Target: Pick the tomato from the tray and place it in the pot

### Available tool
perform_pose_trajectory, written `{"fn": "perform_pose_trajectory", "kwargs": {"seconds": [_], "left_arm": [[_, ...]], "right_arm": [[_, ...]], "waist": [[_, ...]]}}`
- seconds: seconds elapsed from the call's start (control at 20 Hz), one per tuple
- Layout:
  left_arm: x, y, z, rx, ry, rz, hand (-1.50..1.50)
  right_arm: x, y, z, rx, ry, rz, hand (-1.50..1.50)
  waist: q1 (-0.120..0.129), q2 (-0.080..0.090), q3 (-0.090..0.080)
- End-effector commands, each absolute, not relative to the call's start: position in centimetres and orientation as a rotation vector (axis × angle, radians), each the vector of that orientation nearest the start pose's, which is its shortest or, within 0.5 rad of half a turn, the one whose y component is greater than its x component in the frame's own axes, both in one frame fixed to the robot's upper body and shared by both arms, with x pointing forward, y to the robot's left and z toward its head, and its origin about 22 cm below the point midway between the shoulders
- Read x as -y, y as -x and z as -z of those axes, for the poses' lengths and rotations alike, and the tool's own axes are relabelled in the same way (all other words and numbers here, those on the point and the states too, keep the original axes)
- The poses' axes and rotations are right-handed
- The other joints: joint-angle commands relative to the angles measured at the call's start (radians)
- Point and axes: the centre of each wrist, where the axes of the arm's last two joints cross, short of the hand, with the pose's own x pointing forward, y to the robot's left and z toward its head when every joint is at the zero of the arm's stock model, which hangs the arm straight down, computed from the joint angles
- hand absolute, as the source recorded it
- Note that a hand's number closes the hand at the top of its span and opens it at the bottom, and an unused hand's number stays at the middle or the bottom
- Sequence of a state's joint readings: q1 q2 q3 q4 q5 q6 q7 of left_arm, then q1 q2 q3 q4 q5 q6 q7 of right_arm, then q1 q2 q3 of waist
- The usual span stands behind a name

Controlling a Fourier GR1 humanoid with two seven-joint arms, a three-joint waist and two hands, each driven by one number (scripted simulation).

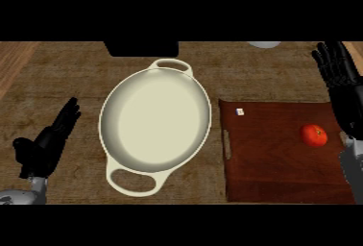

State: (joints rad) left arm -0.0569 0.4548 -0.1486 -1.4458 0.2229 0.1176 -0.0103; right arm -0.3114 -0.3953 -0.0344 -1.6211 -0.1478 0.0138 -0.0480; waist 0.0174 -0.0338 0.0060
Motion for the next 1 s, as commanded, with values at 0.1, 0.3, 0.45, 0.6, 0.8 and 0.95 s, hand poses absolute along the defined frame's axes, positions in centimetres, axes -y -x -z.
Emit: {"fn": "perform_pose_trajectory", "kwargs": {"seconds": [0.1, 0.3, 0.45, 0.6, 0.8, 0.95], "left_arm": [[-34.0, -24.5, -2.1, 1.47, -0.359, 0.141, 0.0], [-34.9, -24.0, -1.6, 1.43, -0.424, 0.137, 0.0], [-35.3, -23.3, -1.0, 1.377, -0.454, 0.109, 0.0], [-34.6, -23.6, -3.3, 1.39, -0.464, 0.137, 0.0], [-33.3, -22.5, -3.7, 1.384, -0.437, 0.139, 0.0], [-34.0, -23.8, -4.3, 1.393, -0.451, 0.152, 0.0]], "right_arm": [[35.2, -27.1, -6.4, 1.578, 0.275, 0.135, 1.5], [43.2, -22.1, -4.8, 1.199, 0.83, -0.201, 1.5], [44.4, -18.5, -1.7, 1.248, 1.098, 0.026, -1.5], [41.2, -16.4, -0.2, 1.317, 1.114, 0.166, -1.5], [40.0, -15.0, -3.7, 1.296, 1.034, 0.119, -1.5], [40.8, -16.7, -6.4, 1.213, 0.948, 0.013, -1.5]], "waist": [[-0.042, 0.029, -0.004], [-0.064, 0.072, -0.026], [-0.063, 0.037, -0.005], [-0.035, 0.028, -0.005], [-0.021, 0.031, -0.006], [-0.02, 0.032, -0.007]]}}
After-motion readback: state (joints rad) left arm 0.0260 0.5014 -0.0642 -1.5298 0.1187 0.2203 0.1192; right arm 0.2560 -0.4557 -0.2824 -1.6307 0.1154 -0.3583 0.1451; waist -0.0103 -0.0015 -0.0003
